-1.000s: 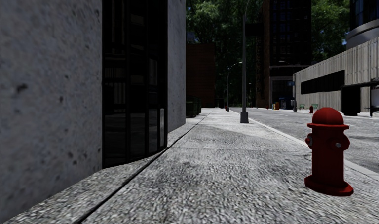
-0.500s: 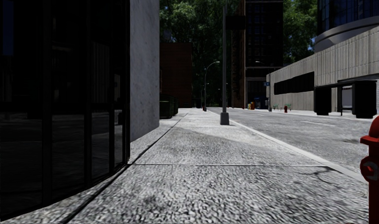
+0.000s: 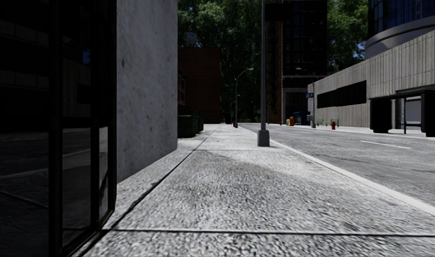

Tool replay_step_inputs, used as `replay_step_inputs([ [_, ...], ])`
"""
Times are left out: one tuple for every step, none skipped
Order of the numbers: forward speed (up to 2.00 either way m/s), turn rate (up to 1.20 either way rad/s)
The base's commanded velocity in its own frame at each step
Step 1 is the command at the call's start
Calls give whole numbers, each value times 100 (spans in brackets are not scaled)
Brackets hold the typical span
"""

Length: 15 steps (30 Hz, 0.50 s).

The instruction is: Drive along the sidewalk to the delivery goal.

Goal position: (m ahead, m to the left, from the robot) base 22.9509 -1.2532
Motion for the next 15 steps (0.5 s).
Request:
replay_step_inputs([
  [196,0],
  [196,0],
  [196,0],
  [196,0],
  [196,0],
  [196,0],
  [196,0],
  [196,0],
  [196,0],
  [196,0],
  [196,0],
  [196,0],
  [196,0],
  [196,0],
  [196,0],
])
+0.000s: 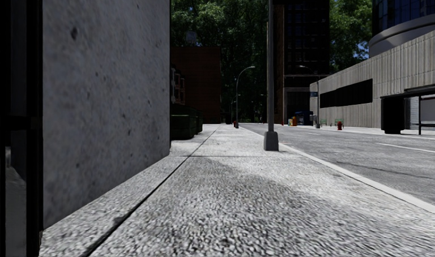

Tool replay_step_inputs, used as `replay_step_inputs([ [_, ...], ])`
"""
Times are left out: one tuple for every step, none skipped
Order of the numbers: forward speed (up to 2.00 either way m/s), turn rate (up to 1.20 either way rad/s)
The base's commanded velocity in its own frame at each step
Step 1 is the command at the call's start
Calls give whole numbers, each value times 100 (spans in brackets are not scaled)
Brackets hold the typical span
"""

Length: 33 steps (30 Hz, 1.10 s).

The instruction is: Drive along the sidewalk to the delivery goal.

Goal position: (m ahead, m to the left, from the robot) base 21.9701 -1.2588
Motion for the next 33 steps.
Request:
replay_step_inputs([
  [196,0],
  [196,0],
  [196,0],
  [196,0],
  [196,0],
  [196,0],
  [196,0],
  [197,0],
  [197,0],
  [196,0],
  [195,0],
  [195,0],
  [195,0],
  [200,0],
  [200,0],
  [200,0],
  [200,0],
  [200,0],
  [200,0],
  [200,0],
  [200,0],
  [200,0],
  [200,0],
  [200,0],
  [200,0],
  [200,0],
  [200,0],
  [200,0],
  [200,0],
  [200,0],
  [200,0],
  [200,0],
  [200,0],
])
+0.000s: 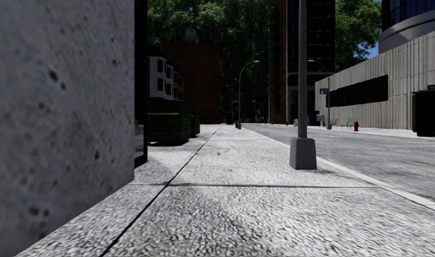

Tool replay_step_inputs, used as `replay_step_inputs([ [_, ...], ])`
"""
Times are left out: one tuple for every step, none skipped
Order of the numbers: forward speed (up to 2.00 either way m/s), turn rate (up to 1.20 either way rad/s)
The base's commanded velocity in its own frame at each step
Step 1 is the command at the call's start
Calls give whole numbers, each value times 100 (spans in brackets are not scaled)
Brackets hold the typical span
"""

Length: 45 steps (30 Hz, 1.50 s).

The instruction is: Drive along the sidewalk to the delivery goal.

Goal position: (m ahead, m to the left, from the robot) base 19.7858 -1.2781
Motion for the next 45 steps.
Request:
replay_step_inputs([
  [200,0],
  [200,0],
  [200,0],
  [200,0],
  [200,0],
  [200,0],
  [200,0],
  [200,0],
  [200,0],
  [200,0],
  [200,0],
  [200,0],
  [200,0],
  [200,0],
  [200,0],
  [200,0],
  [200,0],
  [200,0],
  [200,0],
  [200,0],
  [200,0],
  [200,0],
  [200,0],
  [200,0],
  [200,0],
  [200,0],
  [200,0],
  [200,0],
  [200,0],
  [200,0],
  [200,0],
  [200,0],
  [200,0],
  [200,0],
  [200,0],
  [200,0],
  [200,0],
  [200,0],
  [200,0],
  [200,0],
  [200,0],
  [200,0],
  [200,0],
  [200,0],
  [200,0],
])
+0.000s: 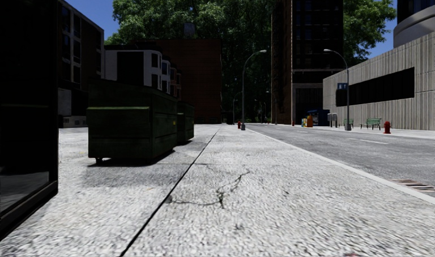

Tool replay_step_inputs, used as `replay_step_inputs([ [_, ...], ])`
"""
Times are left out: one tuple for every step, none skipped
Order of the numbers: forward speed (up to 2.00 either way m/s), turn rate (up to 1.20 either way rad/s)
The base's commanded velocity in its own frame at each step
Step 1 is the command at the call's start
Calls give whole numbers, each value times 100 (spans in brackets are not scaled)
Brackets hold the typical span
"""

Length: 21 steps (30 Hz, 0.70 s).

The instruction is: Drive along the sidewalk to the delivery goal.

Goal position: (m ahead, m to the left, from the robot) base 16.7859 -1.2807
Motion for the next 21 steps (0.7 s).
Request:
replay_step_inputs([
  [200,0],
  [200,0],
  [200,0],
  [200,0],
  [200,0],
  [200,0],
  [200,0],
  [200,0],
  [200,0],
  [200,0],
  [200,0],
  [200,0],
  [200,0],
  [200,0],
  [200,0],
  [200,0],
  [200,0],
  [200,0],
  [200,0],
  [200,0],
  [200,0],
])
